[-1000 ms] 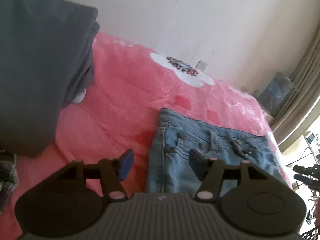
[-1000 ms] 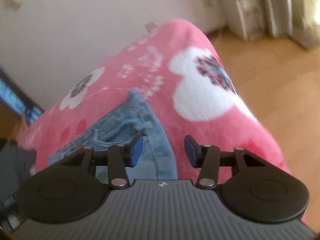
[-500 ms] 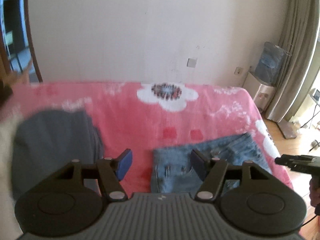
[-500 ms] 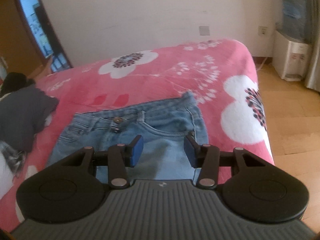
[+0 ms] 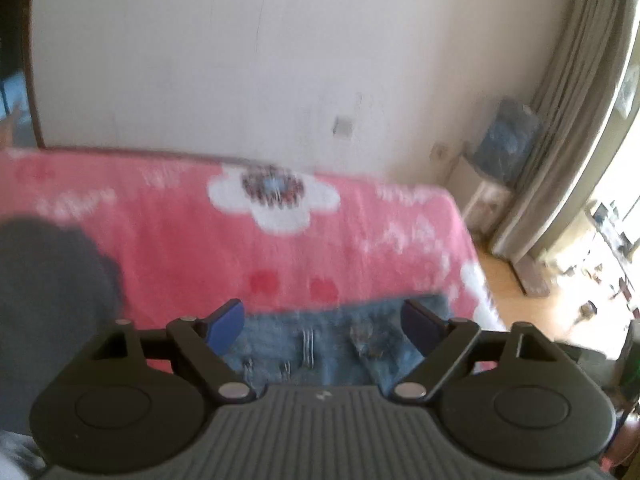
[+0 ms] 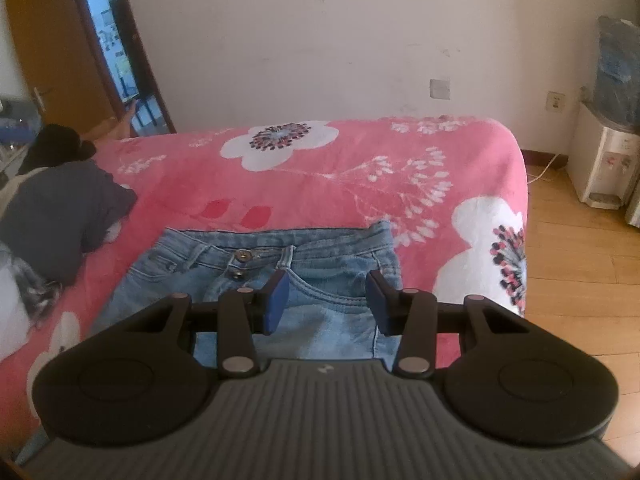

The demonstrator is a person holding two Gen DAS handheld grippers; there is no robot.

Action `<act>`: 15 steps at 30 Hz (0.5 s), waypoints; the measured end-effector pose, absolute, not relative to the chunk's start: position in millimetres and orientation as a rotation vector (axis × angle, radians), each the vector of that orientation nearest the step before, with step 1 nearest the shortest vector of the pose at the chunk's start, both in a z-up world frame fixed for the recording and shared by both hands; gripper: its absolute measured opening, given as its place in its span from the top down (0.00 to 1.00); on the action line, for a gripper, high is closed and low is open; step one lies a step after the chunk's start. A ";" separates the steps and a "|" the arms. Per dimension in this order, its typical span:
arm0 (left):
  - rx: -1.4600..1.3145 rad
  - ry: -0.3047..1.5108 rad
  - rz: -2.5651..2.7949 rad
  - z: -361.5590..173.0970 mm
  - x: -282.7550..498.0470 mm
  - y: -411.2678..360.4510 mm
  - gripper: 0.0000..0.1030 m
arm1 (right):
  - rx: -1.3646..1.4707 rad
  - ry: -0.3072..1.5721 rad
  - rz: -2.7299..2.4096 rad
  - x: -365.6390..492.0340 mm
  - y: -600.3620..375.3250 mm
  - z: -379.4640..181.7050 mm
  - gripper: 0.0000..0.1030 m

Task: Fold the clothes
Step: 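Grasp the waistband beside the button with both grippers and smooth it flat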

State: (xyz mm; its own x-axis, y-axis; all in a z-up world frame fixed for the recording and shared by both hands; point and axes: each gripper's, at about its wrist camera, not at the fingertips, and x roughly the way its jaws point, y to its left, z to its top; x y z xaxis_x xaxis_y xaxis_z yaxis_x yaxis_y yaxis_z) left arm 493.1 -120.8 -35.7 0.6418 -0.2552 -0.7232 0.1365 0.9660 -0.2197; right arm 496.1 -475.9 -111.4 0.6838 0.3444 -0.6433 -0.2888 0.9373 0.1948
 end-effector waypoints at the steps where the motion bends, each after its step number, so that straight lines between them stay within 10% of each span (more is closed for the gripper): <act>1: -0.143 0.870 -0.248 -54.4 496.1 -124.6 0.26 | 0.069 0.735 0.341 497.3 -469.4 -117.3 0.64; 15: -0.117 0.890 -0.357 -175.0 529.2 -161.6 0.58 | -0.048 0.719 0.371 550.5 -401.2 -149.1 0.69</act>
State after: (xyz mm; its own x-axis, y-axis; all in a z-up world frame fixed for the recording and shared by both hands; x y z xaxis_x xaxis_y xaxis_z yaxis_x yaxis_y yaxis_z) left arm 529.2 -161.6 -175.0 0.5751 -0.3521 -0.7384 0.2559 0.9348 -0.2464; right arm 550.5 -401.2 -149.1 0.6903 0.3151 -0.6513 -0.3480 0.9338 0.0831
